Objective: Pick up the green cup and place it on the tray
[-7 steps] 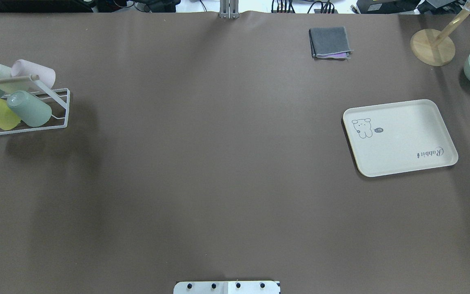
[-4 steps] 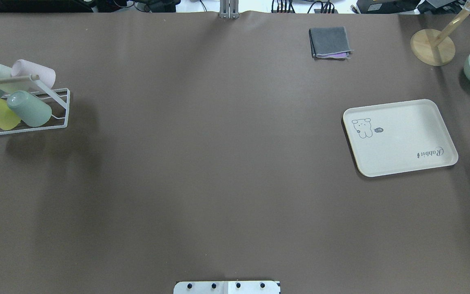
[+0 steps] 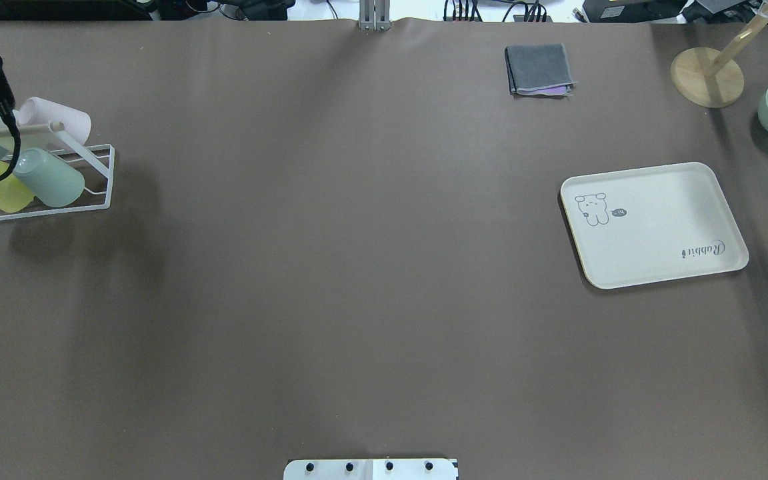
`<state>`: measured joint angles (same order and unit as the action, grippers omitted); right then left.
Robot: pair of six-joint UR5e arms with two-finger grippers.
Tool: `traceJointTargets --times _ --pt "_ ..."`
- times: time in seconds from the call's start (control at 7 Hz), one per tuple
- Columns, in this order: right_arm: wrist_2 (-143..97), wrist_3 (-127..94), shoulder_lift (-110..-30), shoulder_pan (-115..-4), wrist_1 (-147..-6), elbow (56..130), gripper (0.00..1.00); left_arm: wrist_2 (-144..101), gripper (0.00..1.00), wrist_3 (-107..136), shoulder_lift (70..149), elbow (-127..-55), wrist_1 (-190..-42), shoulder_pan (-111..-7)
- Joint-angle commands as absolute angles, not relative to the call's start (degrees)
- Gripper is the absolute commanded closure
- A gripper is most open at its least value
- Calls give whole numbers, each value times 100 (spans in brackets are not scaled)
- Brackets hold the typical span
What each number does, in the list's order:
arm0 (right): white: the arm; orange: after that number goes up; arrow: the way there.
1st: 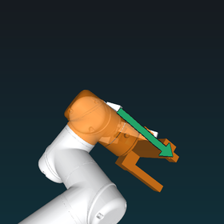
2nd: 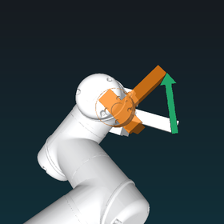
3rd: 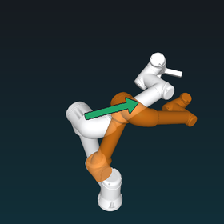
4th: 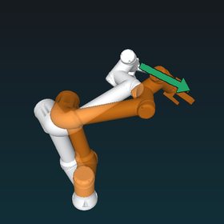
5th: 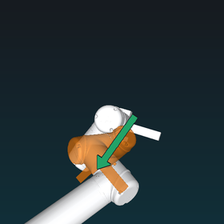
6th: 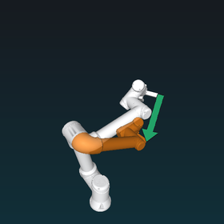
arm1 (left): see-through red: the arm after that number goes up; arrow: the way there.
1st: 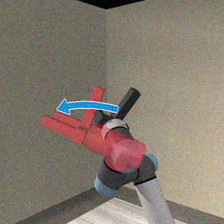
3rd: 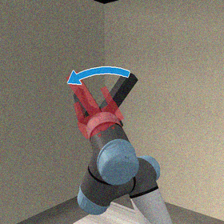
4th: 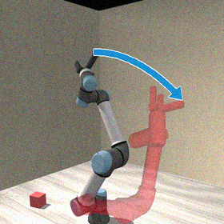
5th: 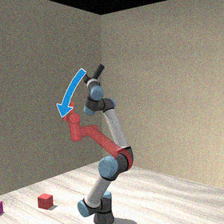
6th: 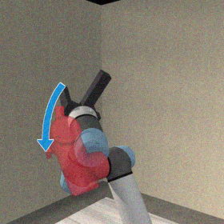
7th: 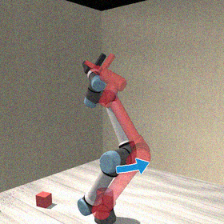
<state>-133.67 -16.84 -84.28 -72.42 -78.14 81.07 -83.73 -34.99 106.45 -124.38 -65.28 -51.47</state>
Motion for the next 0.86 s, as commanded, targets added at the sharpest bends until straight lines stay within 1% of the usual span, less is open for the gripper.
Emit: traceJointTargets --times 0.0,0.14,0.29,0.43,0.71 --pt "-13438 -1819 -8139 -6945 -7517 7710 6 -7105 1 -3691 10609 -12314 -6495 -4257" --pt "-13438 -1819 -8139 -6900 -7114 7456 5 -6606 1 -3700 10452 -12183 -6460 -3923" --pt "-13438 -1819 -8121 -6699 -7023 7418 8 -6218 2 -3700 10381 -11929 -6460 -3694" --pt "-13447 -1819 -8130 -6671 -7014 7409 22 -5970 2 -3709 10380 -11727 -6434 -3561" --pt "-13465 -1828 -8130 -6671 -7022 7427 56 -5330 2 -4016 10380 -11453 -5953 -3227"
